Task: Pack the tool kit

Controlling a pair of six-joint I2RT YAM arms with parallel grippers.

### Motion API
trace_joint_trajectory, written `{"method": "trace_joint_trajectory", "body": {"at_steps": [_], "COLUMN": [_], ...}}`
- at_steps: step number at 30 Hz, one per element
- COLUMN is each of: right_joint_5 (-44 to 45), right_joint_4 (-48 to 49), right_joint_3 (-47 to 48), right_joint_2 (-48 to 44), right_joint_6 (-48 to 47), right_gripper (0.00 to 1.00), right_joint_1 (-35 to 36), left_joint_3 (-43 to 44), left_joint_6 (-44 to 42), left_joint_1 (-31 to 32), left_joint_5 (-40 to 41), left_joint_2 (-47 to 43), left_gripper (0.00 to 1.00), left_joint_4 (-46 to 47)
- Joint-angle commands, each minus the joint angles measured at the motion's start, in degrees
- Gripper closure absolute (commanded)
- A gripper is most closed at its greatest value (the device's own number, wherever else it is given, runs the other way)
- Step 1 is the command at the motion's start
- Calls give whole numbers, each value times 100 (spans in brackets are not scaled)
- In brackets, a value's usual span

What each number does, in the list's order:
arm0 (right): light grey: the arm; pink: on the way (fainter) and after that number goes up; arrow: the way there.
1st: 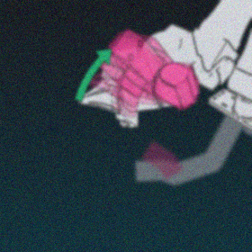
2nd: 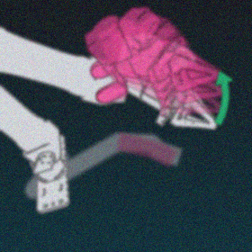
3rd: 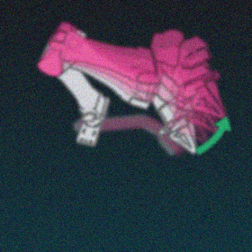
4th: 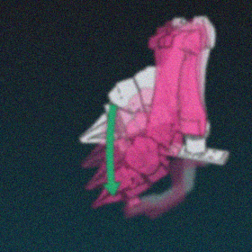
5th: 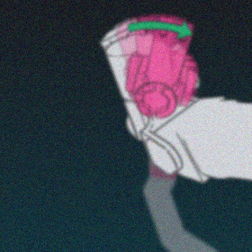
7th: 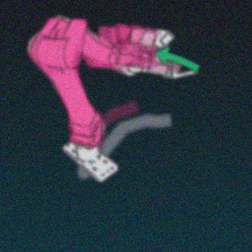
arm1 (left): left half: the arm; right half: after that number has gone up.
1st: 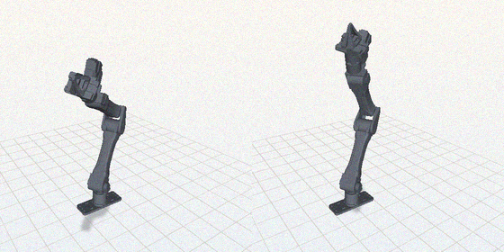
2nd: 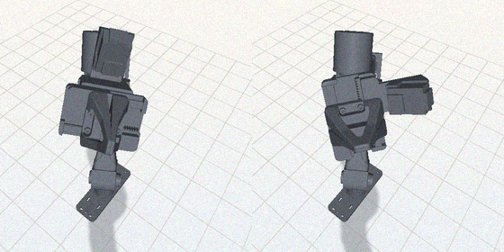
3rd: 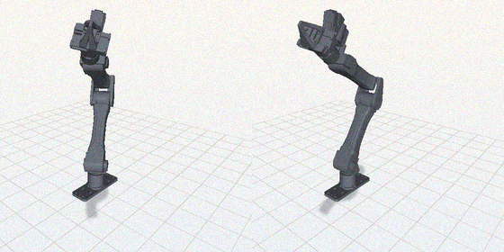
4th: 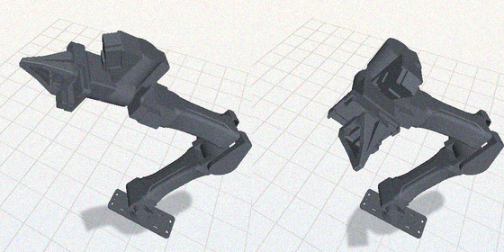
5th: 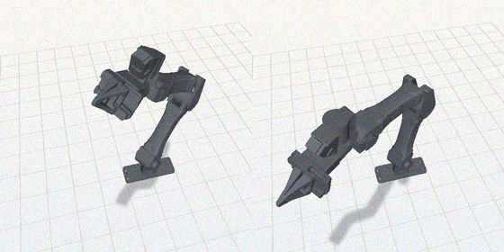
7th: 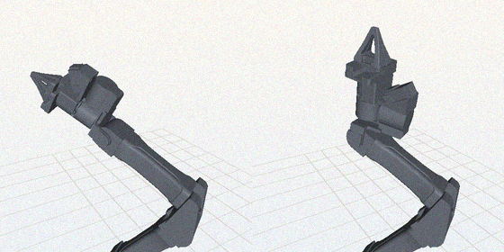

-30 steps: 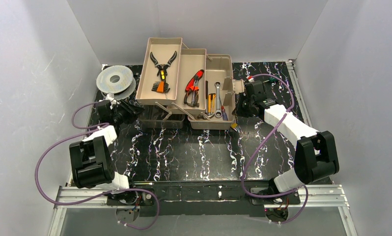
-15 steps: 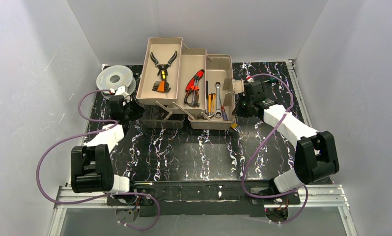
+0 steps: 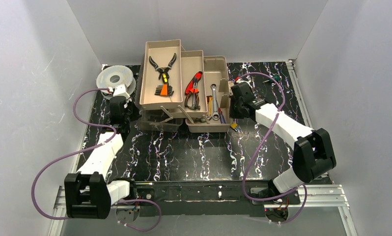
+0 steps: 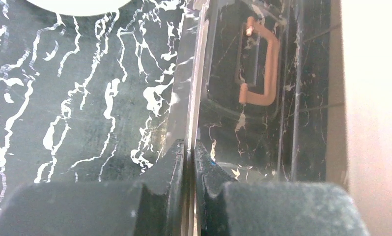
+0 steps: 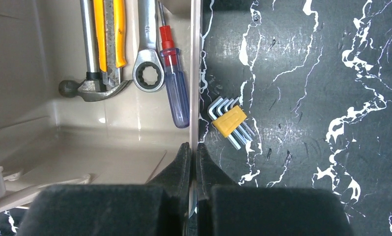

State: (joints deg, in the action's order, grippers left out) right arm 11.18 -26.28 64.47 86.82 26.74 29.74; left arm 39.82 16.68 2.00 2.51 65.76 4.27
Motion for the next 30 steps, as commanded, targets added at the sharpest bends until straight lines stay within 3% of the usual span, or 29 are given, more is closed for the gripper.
{"method": "trace_joint_trajectory", "body": {"at_steps": [1,9,16,22,24,27,30], "right_joint_5": [-305,-139,-759,-927,-911,-785,-501], "right_joint_4": [228,331,727,784,749,592,394], "right_joint_3": [305,157,137,236,271,355,377], "right_joint_2": [-78,-139,-319,-373,-345,-312,-422], "right_joint_6": [424,893,1056,1173,1194,1234,1282], "right_gripper": [99,99,99,98,92,68,60], "right_joint_1": [499,1291,1569,1733,1736,1729,1718], "left_joint_3": [640,642,709,938,983,965,977], "left_joint_6": [-194,-908,-2117,-3123,-3513,-4229,-4771], "left_joint_1": [231,1043,1826,2797,3144,3762,4331], "left_joint_5": [804,1885,1694,2031,2082,2368,2823], "left_joint_2": [-729,-1431,-1834,-1753,-1663,-1466,-1170], "left_gripper": [100,100,100,100,100,100,100], "left_joint_4": [2,82,508,583,603,845,1044]}}
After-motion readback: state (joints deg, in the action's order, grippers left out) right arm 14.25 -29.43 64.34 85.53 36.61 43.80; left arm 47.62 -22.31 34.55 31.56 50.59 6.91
